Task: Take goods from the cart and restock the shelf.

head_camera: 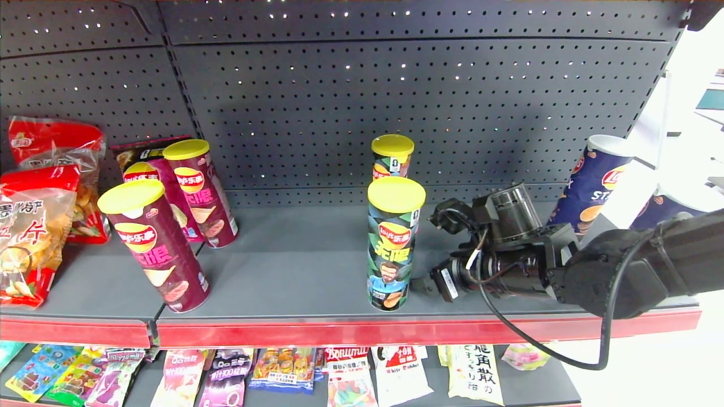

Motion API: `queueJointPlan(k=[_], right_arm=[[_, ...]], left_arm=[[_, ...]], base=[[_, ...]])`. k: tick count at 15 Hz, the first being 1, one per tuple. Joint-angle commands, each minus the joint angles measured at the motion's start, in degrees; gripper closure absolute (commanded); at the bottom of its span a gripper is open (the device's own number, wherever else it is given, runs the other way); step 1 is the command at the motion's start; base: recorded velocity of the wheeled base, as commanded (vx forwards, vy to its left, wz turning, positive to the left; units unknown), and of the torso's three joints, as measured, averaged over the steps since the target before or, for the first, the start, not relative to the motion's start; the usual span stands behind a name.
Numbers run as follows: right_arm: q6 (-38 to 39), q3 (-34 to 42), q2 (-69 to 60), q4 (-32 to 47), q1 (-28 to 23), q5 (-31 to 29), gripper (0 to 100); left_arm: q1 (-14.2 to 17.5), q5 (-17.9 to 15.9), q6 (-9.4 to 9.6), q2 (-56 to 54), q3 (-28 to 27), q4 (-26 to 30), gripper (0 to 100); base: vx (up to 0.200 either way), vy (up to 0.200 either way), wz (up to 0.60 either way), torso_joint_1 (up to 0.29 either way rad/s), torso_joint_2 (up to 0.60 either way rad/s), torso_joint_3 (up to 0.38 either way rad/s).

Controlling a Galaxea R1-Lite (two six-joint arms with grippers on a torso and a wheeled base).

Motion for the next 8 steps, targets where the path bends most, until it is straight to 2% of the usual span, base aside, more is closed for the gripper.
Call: queueJointPlan(k=[1, 8], right_arm=[[-0.04, 0.15, 0.08, -0.02, 0.0, -0.02, 0], [-0.04, 0.06, 0.08, -0.02, 0.26, -0.02, 0]], left_arm=[[0.06, 0.01, -0.07, 0.02, 0.01, 0.02, 0], [0.06, 0.01, 0.01, 0.02, 0.01, 0.02, 0]], base=[[0.0, 0.0, 0.0, 0.0, 0.0, 0.0], [0.0, 0.0, 0.0, 0.0, 0.0, 0.0]])
